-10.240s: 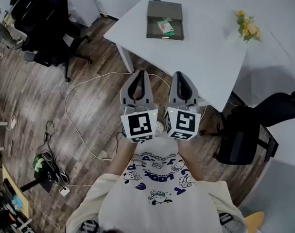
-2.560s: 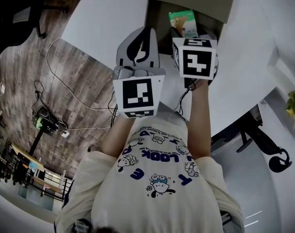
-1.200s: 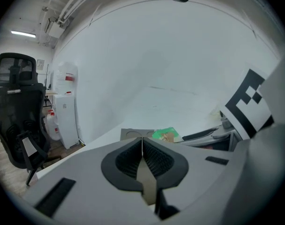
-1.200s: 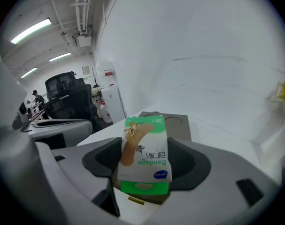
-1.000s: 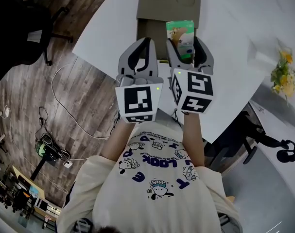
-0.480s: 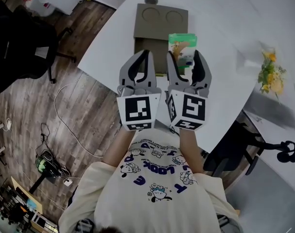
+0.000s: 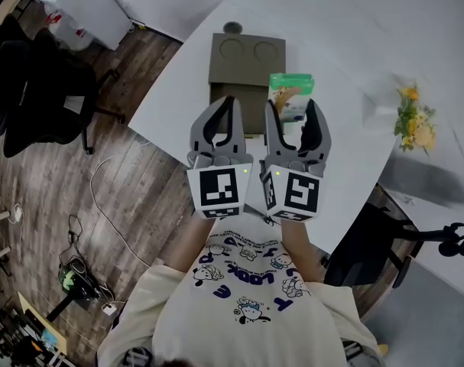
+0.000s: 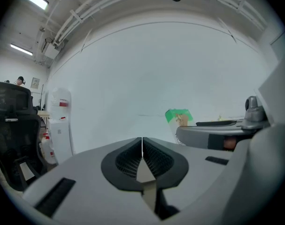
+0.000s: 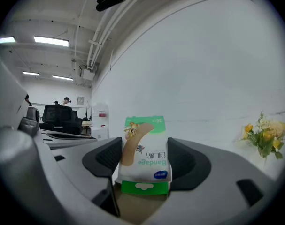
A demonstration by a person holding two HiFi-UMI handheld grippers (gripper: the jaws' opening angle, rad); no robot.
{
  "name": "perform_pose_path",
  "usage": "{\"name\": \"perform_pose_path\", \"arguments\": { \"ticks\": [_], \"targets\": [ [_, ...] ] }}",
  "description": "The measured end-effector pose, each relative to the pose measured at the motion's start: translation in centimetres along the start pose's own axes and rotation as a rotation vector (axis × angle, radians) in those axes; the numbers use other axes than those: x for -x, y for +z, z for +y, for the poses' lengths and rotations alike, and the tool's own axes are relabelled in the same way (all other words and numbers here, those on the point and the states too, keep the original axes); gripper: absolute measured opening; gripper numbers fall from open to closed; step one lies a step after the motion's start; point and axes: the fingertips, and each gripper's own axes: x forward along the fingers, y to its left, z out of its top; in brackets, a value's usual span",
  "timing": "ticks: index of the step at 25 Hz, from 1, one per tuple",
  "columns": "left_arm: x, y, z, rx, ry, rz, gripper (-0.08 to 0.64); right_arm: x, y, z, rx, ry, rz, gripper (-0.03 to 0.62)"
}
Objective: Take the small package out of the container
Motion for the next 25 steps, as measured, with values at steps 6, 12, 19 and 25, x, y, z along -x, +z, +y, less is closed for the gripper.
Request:
{"name": "perform_pose_path", "arguments": {
  "ticks": [6, 12, 19, 25],
  "targets": [
    [0.6, 0.8, -0.7, -0.014, 0.001, -0.026, 0.018, 1.2, 0.2, -0.7, 0.005, -0.014, -0.03, 0.295],
    [1.3, 1.5, -1.2, -0.027, 0.005, -0.049, 0.018, 2.1, 0.9, -0.9, -0.011, -0.011, -0.077, 0.295],
    [2.3, 2.1, -1.4, -0.041, 0.006, -0.066, 0.018, 2.8, 1.1, -0.7, -0.034, 0.002, -0.087, 0.295],
    [2.7, 2.2, -1.5, -0.043, 0.001, -0.072, 0.017, 3.3, 1.3, -0.5, -0.039, 0.001, -0.104, 0.295]
  ]
}}
